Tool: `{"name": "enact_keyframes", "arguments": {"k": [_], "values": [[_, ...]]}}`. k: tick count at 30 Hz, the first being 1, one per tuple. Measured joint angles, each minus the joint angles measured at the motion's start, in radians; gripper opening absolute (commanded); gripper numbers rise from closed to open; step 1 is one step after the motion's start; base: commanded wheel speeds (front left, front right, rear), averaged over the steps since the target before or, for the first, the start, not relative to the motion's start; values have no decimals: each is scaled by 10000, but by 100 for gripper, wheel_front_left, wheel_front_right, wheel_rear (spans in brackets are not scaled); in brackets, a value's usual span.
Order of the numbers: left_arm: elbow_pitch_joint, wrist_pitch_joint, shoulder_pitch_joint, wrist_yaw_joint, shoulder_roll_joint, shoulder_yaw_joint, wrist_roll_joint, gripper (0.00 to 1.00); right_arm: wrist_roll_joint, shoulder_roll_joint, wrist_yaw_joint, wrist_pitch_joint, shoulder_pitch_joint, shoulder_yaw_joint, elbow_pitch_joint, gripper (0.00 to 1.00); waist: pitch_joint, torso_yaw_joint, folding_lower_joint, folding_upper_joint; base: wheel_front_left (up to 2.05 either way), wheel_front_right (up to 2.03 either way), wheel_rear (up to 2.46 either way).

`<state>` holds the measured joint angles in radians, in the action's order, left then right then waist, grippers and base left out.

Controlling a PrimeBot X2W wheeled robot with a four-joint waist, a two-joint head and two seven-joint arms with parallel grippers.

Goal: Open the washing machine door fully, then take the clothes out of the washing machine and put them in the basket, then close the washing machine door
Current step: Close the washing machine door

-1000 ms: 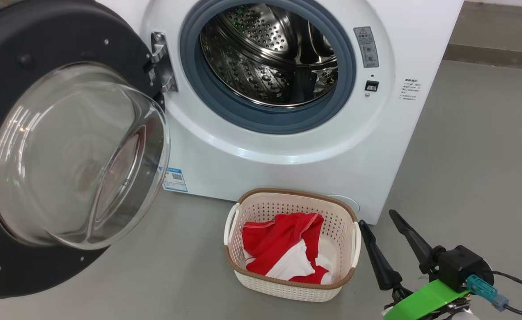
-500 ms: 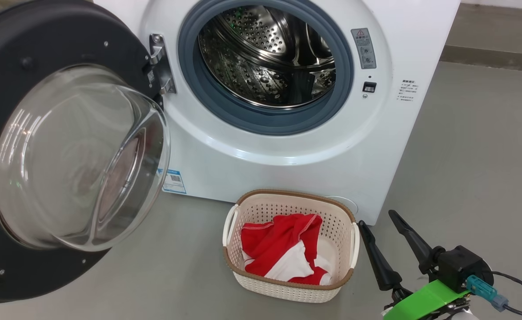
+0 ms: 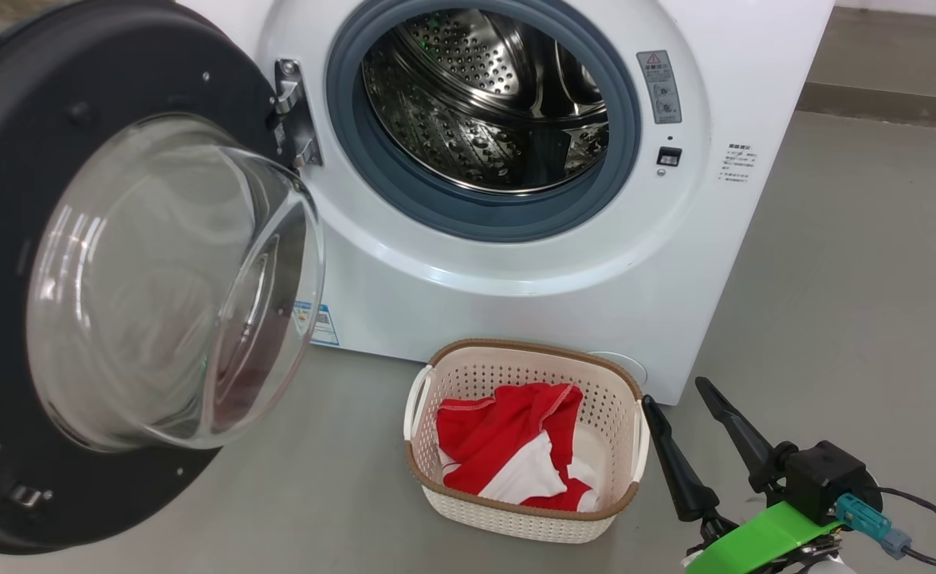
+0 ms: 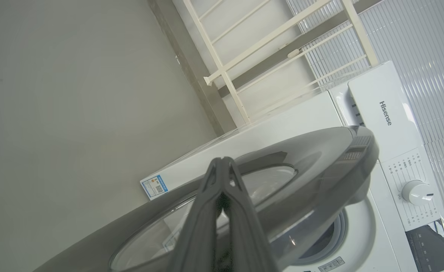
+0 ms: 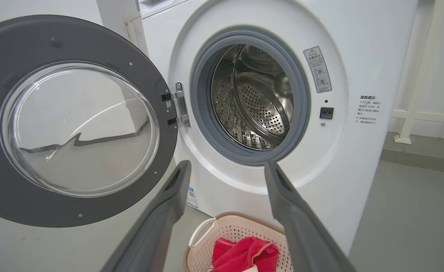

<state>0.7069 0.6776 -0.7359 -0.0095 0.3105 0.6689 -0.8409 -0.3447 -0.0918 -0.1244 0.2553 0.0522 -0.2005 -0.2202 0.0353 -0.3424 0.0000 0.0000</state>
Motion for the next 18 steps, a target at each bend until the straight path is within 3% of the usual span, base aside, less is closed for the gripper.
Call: {"name": "enact_keyframes", "arguments": {"k": [9,18], "values": [[-1170,180,641,33,-1060,100,-520,0,-75,12,0,0,-16,6,-4,100,10,-69,0,0,0,0,0],[-2976,740,1194,370,-2167,130,-1139,0,-90,29,0,0,-31,25,-69,100,-32,-129,0,0,0,0,0]]}}
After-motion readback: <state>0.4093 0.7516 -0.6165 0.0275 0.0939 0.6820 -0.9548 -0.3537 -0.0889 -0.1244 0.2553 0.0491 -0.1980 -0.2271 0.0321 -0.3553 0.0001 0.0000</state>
